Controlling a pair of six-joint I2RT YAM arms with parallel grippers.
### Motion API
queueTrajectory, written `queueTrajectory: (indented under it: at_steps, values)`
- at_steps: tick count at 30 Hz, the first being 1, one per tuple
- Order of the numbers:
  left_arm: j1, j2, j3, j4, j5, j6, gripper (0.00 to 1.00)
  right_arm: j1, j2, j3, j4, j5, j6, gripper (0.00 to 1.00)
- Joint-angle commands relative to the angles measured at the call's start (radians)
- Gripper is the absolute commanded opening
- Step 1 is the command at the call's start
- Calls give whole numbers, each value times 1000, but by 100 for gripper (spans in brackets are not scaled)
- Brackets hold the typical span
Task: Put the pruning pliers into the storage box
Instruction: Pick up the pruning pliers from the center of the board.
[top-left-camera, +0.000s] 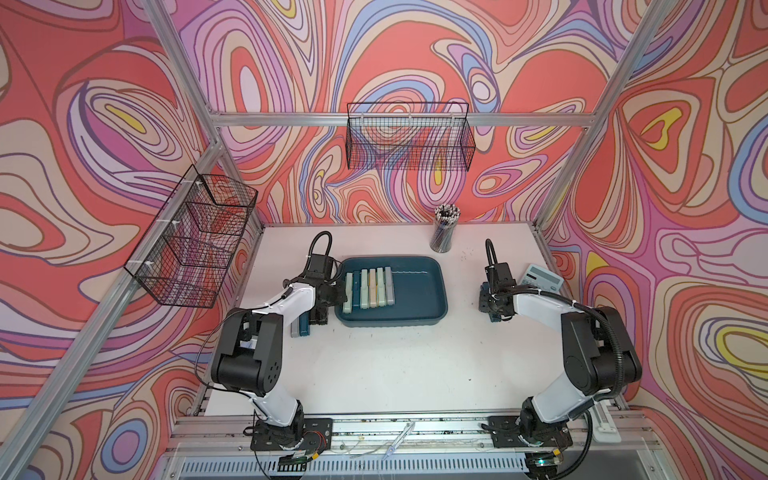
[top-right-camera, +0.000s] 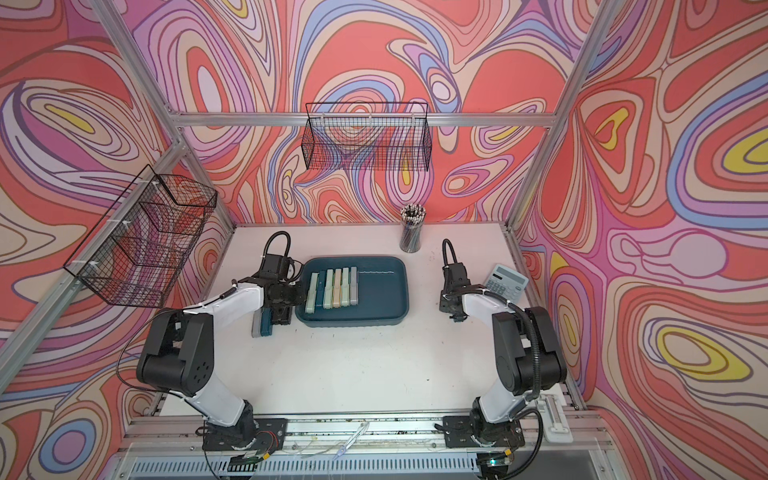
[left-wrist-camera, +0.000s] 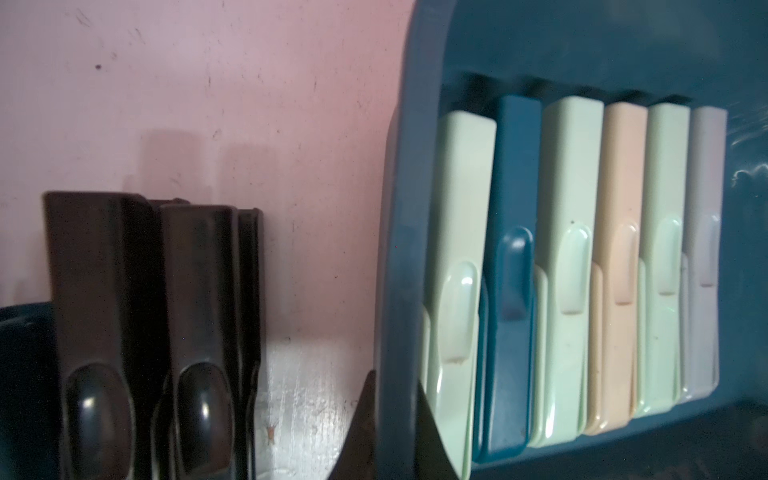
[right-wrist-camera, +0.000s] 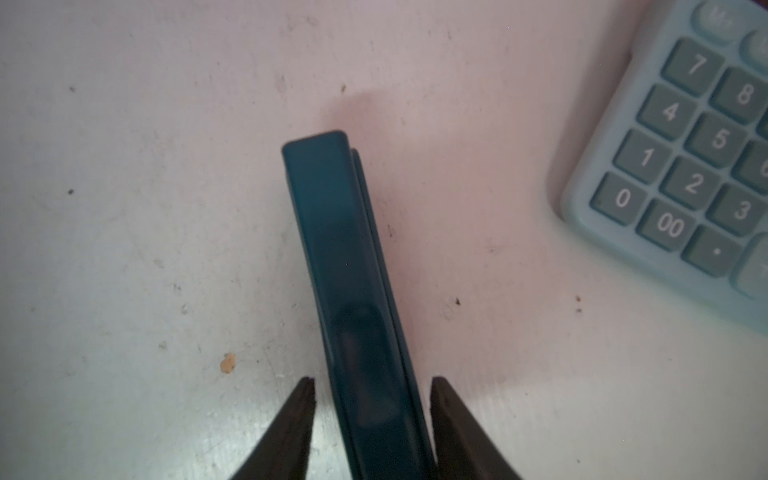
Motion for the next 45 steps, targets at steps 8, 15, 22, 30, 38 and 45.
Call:
queueTrajectory:
  at_steps: [8, 15, 22, 30, 38, 45]
  values:
    - [-7, -35, 15, 78, 28, 4, 0, -6, -6, -13, 33, -47, 1, 30]
    - [-7, -41, 13, 76, 20, 5, 0, -6, -46, -4, 29, -88, 17, 22]
    - [-8, -38, 13, 76, 24, 4, 0, 0, -130, 67, -23, -171, 44, 19]
    - [-7, -37, 16, 78, 31, -2, 0, 151, -161, 205, -71, -158, 83, 19]
    - [-8, -37, 16, 79, 36, -6, 0, 358, -46, 351, -20, -164, 148, 20]
    - [-8, -34, 17, 84, 43, -9, 0, 450, 150, 431, 81, -215, 223, 20]
